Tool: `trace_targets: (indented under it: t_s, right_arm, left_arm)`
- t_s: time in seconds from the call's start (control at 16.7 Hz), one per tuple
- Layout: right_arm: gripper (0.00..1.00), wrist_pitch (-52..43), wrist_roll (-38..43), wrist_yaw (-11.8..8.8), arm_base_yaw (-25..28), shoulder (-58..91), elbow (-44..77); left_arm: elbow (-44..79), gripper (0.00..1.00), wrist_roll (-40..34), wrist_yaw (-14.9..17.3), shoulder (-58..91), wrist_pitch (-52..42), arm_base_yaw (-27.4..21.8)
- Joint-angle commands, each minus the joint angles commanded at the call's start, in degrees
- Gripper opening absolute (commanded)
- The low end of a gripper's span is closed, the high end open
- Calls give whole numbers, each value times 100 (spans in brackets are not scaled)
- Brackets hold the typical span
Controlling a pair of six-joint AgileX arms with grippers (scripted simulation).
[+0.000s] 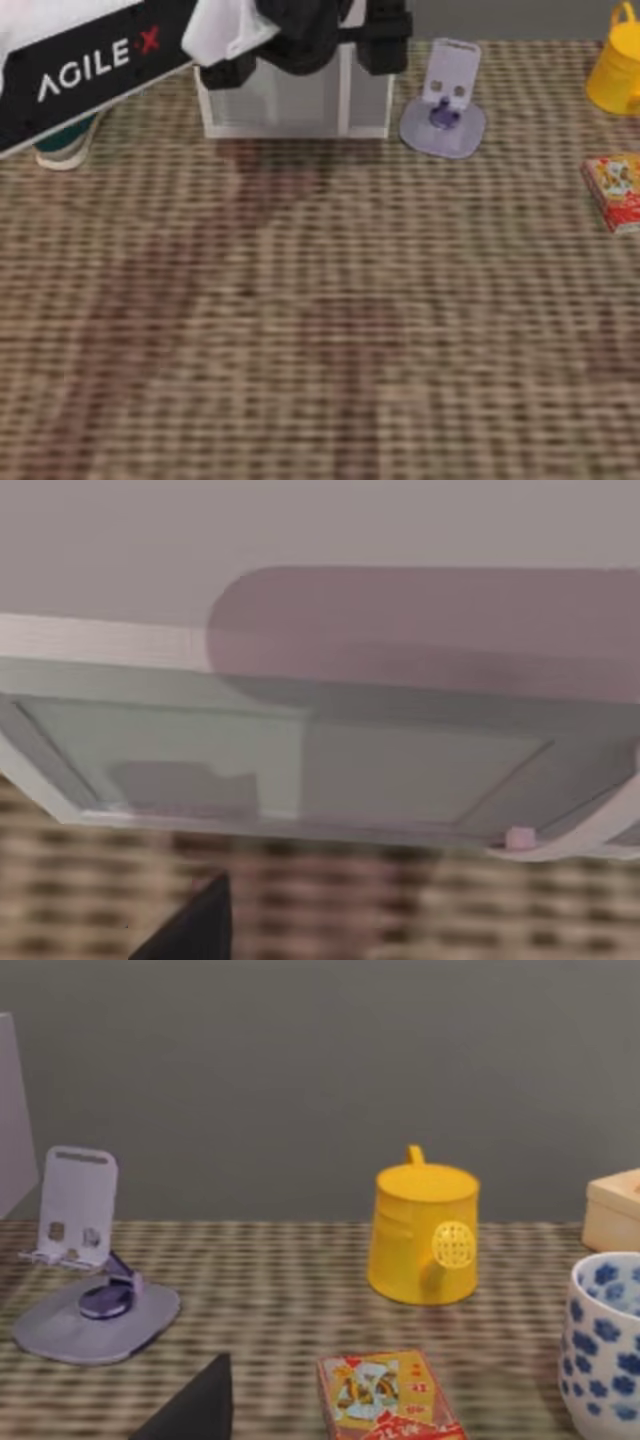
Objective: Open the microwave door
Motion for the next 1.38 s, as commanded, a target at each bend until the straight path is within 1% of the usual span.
trace_targets:
  t_s: [0.18, 0.48, 0.66, 1.02, 1.26, 1.38]
  right_arm:
    - [100, 0, 0, 0, 0, 0, 0]
    - [100, 0, 0, 0, 0, 0, 0]
    - [100, 0, 0, 0, 0, 0, 0]
    - [100, 0, 0, 0, 0, 0, 0]
    - [100, 0, 0, 0, 0, 0, 0]
    - [100, 0, 0, 0, 0, 0, 0]
  left_arm:
    - [529, 100, -169, -126, 648, -252, -210]
    - [630, 100, -202, -151, 775, -306, -252]
    - [688, 100, -157, -122, 870, -226, -204]
    - [1239, 100, 113, 65, 1944, 364, 95]
    - [1264, 100, 130, 77, 1986, 399, 114]
    - [1264, 85, 130, 77, 1986, 399, 114]
